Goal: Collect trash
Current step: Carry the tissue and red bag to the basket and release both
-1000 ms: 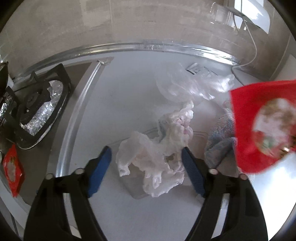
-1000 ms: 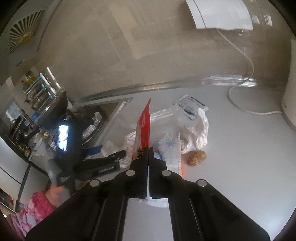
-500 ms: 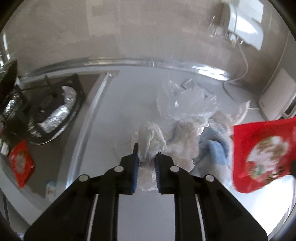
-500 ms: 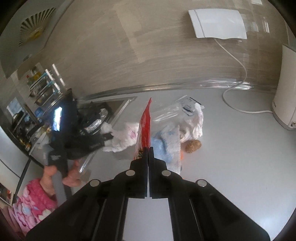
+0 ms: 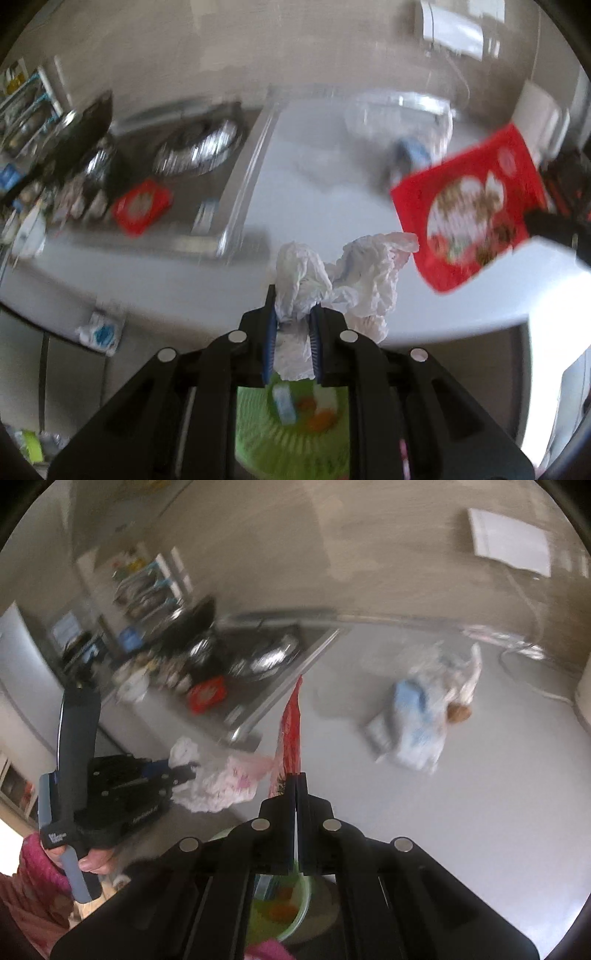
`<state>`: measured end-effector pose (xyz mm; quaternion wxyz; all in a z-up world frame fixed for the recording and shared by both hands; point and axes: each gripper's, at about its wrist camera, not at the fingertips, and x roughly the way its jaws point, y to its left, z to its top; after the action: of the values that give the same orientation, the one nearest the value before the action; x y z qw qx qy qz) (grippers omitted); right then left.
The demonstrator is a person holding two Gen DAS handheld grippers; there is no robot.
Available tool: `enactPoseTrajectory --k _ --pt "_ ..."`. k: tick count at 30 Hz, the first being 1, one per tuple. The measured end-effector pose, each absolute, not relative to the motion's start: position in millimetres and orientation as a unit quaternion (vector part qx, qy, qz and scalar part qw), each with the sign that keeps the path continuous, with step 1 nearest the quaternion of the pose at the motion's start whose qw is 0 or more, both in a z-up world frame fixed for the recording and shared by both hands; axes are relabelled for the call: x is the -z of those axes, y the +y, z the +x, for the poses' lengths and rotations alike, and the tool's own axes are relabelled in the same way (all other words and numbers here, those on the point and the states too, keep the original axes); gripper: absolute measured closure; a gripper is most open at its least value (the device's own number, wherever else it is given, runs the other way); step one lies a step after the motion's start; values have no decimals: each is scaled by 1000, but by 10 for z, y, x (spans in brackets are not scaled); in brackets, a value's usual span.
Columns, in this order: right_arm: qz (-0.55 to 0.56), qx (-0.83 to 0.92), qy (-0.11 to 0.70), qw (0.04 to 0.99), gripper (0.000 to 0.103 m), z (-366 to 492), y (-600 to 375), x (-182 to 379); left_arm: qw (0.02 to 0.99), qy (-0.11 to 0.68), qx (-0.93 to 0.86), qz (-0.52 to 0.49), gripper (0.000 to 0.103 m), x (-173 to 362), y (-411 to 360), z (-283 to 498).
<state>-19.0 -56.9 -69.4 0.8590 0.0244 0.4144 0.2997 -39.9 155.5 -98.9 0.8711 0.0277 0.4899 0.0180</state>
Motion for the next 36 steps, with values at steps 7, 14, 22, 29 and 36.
enactPoseTrajectory --k 7,14,22,29,36 --pt "-6 -338 459 822 101 -755 -265 1000 844 536 -32 -3 87 1578 1772 -1186" --pt "-51 -359 495 790 101 -1109 66 1442 826 560 -51 -28 87 2154 1901 -1579" --pt "-89 -352 524 770 101 -1213 317 1889 790 606 -72 -68 75 2774 2107 -1602" --pt "-92 -343 529 771 101 -1156 305 1926 801 591 -73 -65 55 2644 2101 -1615" --pt "-103 -359 531 760 101 -1084 342 2086 828 551 -74 -71 43 2147 2149 -1623"
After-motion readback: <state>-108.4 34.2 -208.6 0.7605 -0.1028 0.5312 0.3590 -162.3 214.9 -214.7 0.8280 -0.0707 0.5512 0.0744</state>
